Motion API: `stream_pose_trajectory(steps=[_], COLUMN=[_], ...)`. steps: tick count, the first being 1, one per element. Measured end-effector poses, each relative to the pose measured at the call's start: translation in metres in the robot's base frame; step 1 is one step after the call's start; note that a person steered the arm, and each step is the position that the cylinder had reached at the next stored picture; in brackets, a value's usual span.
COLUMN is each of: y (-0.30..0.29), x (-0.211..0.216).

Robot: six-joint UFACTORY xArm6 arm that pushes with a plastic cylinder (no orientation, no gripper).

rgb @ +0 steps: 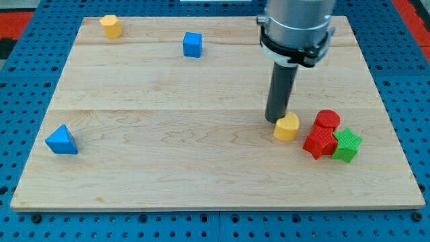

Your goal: Move the green circle closer to the blue cube

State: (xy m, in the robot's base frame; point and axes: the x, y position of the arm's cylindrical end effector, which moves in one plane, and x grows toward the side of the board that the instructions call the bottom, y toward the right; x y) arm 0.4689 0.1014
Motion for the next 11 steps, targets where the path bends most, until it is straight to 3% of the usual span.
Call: stream_pose_trajectory(steps=[1,2,3,5,6,10,11], y=[0.004,0.004,0.035,0.097,0.092,-0.073,-0.087], x=[0.006,-0.043,-0.099,-0.251,-0.268,-0.236,-0.223])
